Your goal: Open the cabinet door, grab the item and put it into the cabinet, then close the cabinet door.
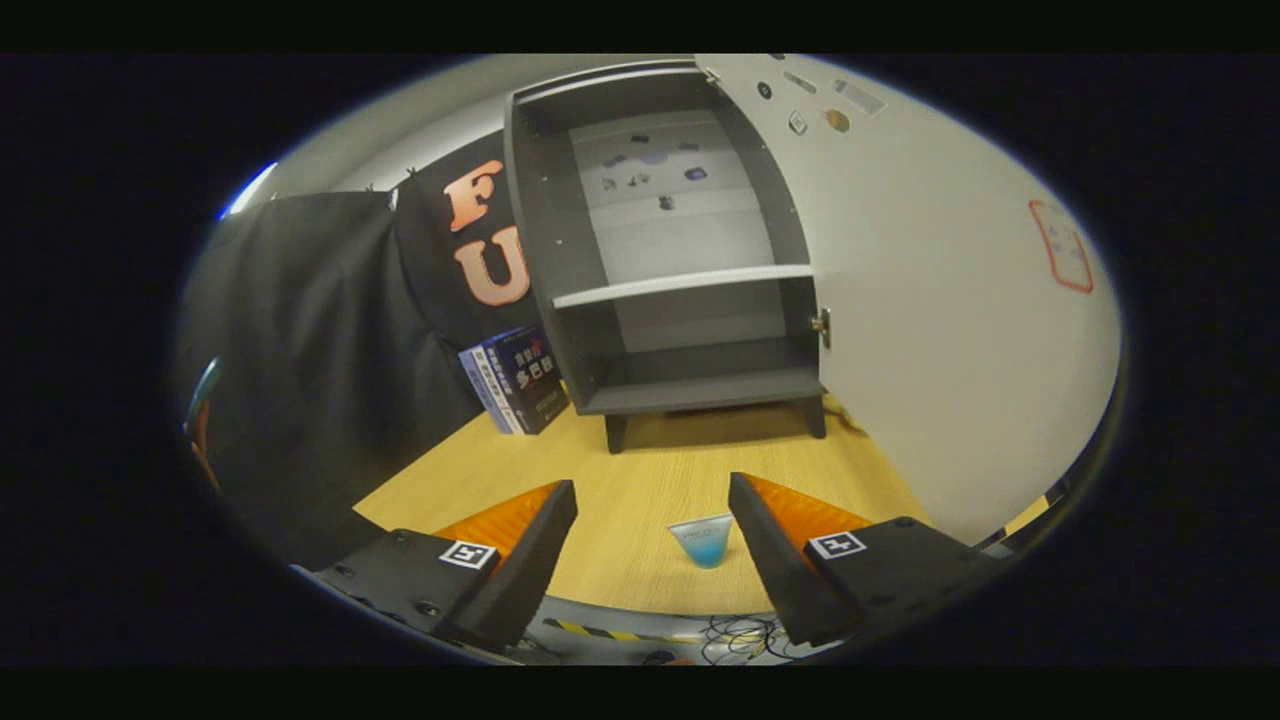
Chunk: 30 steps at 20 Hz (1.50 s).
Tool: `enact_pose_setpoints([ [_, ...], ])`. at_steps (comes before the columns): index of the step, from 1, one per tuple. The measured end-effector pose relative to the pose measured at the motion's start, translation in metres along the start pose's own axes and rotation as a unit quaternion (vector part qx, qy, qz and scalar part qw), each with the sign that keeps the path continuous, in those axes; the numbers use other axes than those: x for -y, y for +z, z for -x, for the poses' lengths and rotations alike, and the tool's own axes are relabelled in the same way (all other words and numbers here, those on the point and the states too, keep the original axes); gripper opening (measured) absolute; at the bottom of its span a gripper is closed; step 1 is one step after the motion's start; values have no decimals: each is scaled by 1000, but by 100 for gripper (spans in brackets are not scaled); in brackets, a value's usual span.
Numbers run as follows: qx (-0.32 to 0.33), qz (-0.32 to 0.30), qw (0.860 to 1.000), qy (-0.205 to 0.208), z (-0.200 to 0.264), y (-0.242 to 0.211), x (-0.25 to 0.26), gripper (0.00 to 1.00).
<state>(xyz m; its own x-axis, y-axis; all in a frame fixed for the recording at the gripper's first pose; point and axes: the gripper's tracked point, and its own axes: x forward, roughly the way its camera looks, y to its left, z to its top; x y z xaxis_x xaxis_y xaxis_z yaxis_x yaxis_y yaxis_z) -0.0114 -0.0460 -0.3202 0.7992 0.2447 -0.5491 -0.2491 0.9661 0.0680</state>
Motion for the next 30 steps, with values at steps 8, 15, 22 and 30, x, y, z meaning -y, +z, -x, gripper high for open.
enact_pose_setpoints([
  [8, -82, 31, 995, -36, -65, -79, 40, 98],
  [15, -96, 16, 994, -49, -73, -87, 41, 59],
  [22, -56, -29, 997, -39, -50, 9, 9, 56],
  [30, 64, -22, 998, -14, -43, 233, -18, 56],
])
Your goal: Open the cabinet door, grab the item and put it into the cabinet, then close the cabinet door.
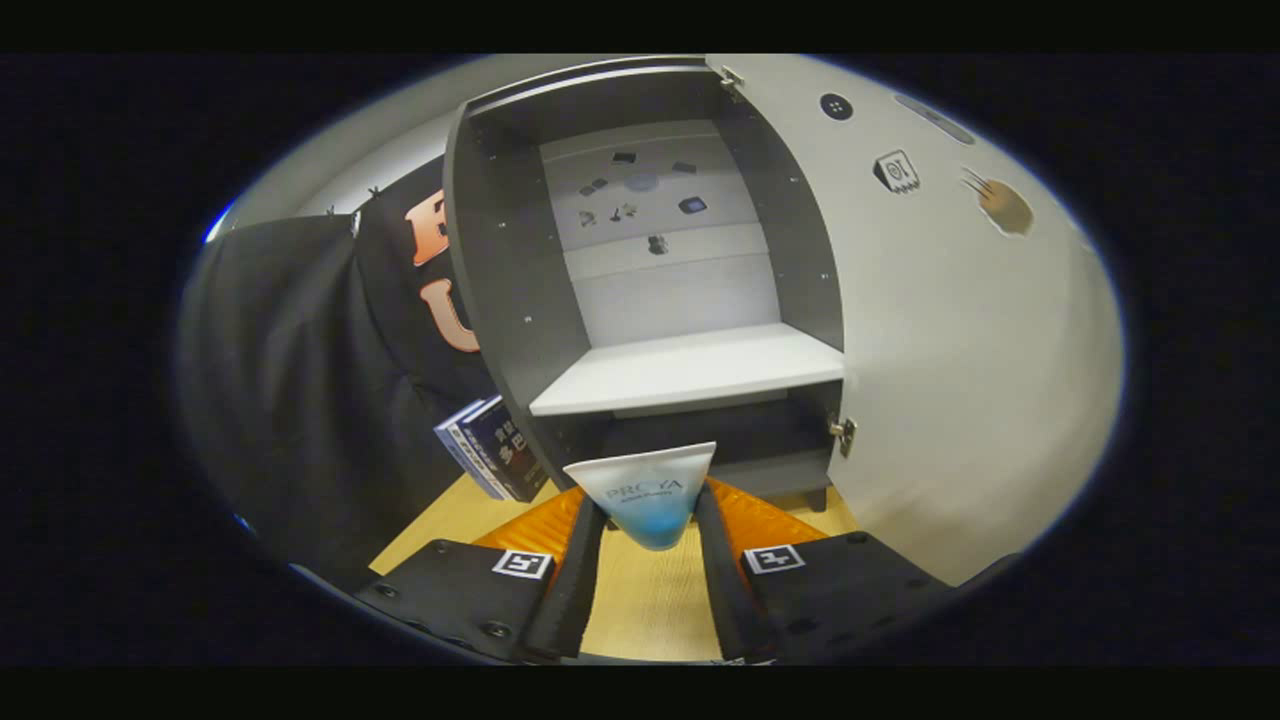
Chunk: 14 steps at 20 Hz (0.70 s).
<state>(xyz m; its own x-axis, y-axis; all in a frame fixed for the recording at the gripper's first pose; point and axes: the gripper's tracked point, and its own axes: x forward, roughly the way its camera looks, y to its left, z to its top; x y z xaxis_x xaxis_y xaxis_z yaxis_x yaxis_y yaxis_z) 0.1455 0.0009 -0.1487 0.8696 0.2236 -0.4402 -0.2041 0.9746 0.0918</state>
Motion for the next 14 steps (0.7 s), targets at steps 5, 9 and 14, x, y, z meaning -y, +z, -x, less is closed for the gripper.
enact_pose_setpoints([
  [5, 12, 38, 999, -13, -58, 86, 11, 56],
  [9, -12, 51, 998, -24, -111, 119, 13, 56],
  [14, -74, 39, 996, -34, -172, 125, 18, 56],
])
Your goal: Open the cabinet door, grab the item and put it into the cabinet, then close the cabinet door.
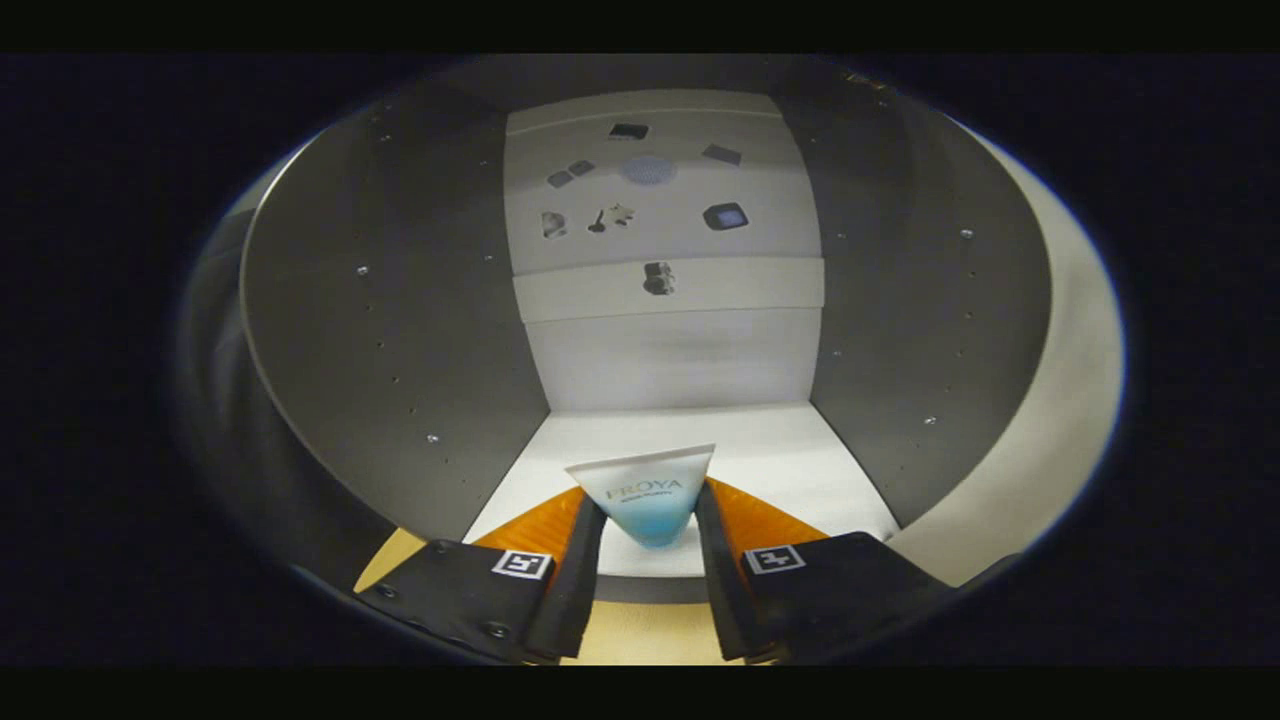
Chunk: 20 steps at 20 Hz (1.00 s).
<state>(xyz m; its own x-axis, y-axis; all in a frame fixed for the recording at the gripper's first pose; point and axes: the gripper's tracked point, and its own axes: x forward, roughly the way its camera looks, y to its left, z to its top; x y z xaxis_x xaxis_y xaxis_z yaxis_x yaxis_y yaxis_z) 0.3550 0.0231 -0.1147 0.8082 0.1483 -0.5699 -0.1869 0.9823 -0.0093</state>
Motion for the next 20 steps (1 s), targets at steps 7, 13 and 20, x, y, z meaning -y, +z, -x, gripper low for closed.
enact_pose_setpoints([
  [7, -44, 10, 999, -3, -43, -13, -4, 57],
  [13, -49, 14, 999, -6, -47, -17, -1, 77],
  [20, -11, 25, 1000, 2, -14, -5, -14, 97],
])
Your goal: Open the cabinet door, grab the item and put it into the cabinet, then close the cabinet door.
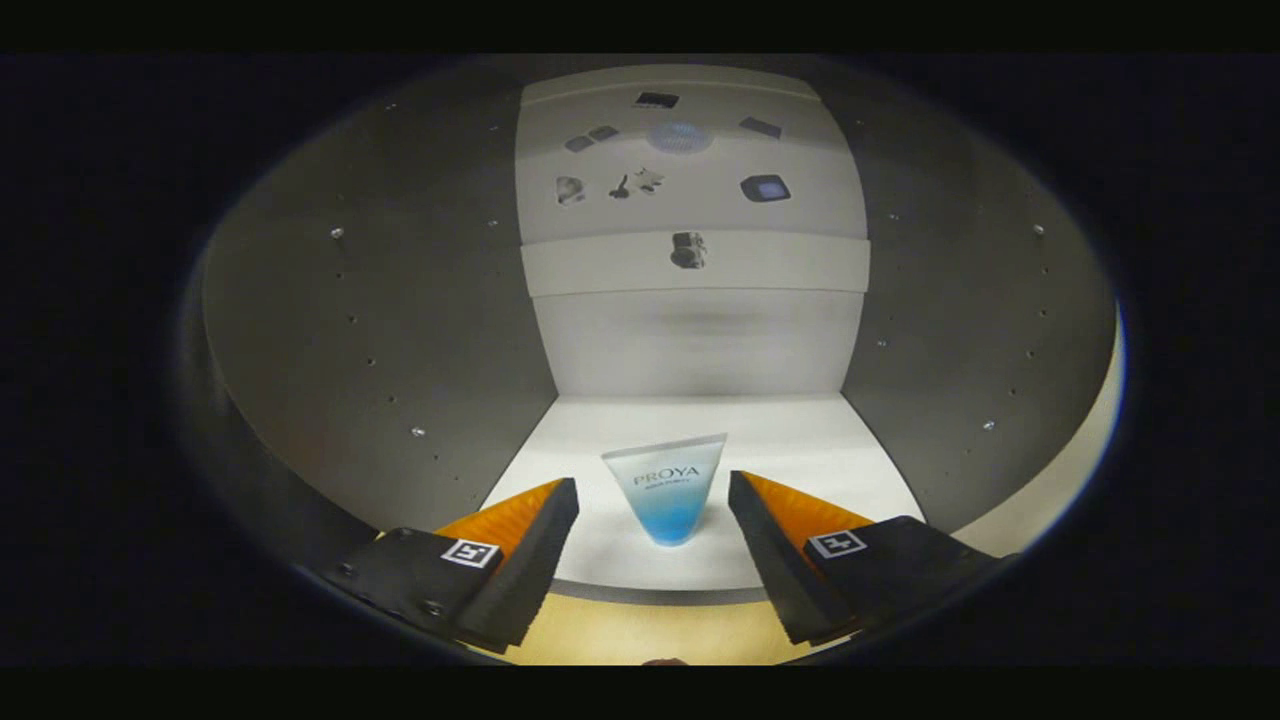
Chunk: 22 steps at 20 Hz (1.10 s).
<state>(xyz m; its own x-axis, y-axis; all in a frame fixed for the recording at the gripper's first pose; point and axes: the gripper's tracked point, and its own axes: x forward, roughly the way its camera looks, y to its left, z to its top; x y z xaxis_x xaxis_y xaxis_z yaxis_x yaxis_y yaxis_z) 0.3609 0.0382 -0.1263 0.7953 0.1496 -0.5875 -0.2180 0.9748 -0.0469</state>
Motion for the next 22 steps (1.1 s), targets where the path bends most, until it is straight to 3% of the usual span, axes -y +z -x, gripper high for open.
enact_pose_setpoints([
  [7, 82, 7, 997, 14, 109, 3, -30, 97],
  [13, 149, 20, 988, 23, 228, -26, -50, 97],
  [22, 205, 13, 977, 55, 368, -82, -21, 96],
])
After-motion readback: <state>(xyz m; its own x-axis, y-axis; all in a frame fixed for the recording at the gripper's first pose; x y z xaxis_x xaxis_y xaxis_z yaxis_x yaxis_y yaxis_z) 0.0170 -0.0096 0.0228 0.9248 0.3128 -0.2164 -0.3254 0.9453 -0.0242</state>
